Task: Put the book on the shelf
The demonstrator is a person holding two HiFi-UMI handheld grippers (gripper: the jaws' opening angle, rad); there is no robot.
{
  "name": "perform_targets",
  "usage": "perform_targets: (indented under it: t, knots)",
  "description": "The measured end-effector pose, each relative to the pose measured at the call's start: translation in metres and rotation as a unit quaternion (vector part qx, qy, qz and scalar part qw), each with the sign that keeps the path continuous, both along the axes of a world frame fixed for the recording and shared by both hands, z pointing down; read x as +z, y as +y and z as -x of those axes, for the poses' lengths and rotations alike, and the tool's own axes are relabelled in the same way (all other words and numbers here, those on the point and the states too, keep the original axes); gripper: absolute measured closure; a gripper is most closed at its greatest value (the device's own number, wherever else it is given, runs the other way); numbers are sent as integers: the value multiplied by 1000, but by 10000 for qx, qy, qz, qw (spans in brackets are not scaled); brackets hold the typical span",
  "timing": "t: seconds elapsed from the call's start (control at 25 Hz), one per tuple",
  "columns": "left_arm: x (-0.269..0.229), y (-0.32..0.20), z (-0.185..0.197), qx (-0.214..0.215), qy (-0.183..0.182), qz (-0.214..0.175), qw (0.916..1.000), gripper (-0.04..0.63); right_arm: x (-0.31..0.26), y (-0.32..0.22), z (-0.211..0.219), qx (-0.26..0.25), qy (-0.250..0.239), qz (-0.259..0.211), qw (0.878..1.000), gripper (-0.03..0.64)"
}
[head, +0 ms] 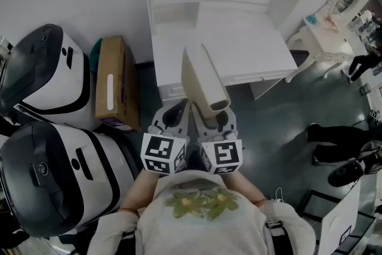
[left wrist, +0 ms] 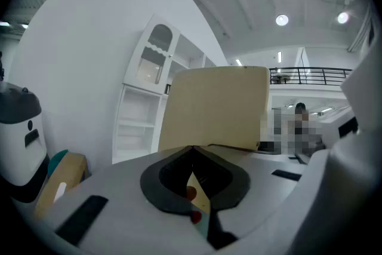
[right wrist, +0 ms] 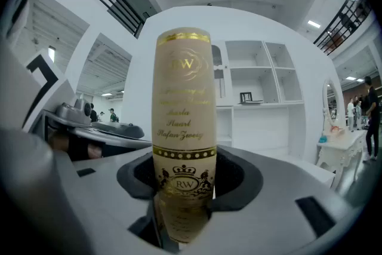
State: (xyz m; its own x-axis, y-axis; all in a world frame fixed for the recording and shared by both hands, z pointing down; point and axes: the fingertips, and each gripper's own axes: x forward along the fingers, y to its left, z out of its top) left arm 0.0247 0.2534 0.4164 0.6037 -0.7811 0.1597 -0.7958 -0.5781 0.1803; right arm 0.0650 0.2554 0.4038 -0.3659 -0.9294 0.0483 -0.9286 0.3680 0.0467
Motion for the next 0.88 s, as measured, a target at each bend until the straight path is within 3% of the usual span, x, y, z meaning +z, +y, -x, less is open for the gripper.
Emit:
perform_targets:
  t: [0.44, 0.88]
  knots:
    - [14, -17, 1, 64, -68, 147, 9998, 568, 18, -16, 1, 39, -85, 237, 9997, 388]
    - [21, -78, 3, -49, -154, 239, 9996, 568, 26, -77, 2, -31, -272, 374, 9989, 388]
